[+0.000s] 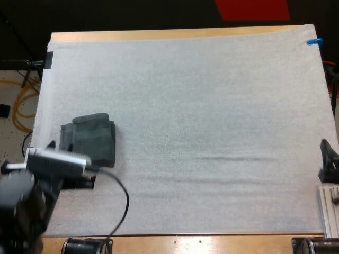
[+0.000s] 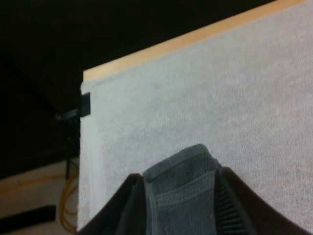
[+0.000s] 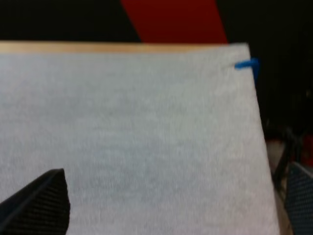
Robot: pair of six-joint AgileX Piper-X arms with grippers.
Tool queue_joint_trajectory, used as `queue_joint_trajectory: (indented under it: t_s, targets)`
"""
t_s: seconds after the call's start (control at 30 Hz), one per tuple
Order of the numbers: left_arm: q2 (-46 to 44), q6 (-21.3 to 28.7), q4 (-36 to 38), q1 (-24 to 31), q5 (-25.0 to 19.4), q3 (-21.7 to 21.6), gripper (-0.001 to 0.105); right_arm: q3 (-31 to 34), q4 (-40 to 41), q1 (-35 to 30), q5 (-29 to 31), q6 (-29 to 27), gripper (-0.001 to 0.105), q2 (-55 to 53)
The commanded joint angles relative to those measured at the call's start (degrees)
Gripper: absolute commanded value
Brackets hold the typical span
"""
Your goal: Pick towel from pile fold and stack
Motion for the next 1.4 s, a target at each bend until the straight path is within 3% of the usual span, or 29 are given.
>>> queue_joint_trajectory:
  t_s: [0.0,0.17,0.33,0.5,0.63,0.77,0.87,1.07,1.23,1.37]
  targets:
    - [-2.1,-0.7,0.2,-0.2,-0.7,0.7,0.032,-0.2,0.3,-0.2,-0.2,-0.6,0.086,-2.0]
    - [-13.4,-0.7,0.8,-0.2,-0.7,5.0,0.032,2.9,0.3,-0.2,-0.2,2.3,0.086,-10.9]
    - [-23.6,-0.7,6.8,-0.2,1.1,7.9,0.032,8.5,0.3,-0.2,-0.2,5.5,0.086,-21.7]
    - [-30.9,-1.2,14.7,-0.2,3.3,8.1,0.032,12.6,0.7,-0.2,-0.3,6.0,0.086,-29.5]
    - [-36.3,-3.9,20.7,-0.2,3.7,8.1,0.032,13.0,3.5,0.0,-1.8,4.6,0.086,-28.5]
    - [-36.2,-5.4,26.6,0.2,4.1,7.9,0.032,14.0,3.5,0.0,-1.9,4.6,0.086,-29.0]
    - [-36.4,-5.3,25.1,0.2,4.1,8.6,0.032,14.8,2.7,0.0,-1.9,4.5,0.086,-29.0]
    - [-36.2,-5.3,12.2,0.2,4.1,11.8,0.032,17.6,-2.1,0.0,-1.9,4.5,0.086,-28.9]
    - [-36.1,-5.3,0.9,0.2,4.1,17.9,0.032,21.0,-3.1,0.0,-1.9,4.5,0.086,-28.9]
    - [-36.1,-5.4,-3.5,0.2,4.1,23.1,0.032,22.8,-3.1,0.0,-1.9,4.5,0.086,-28.9]
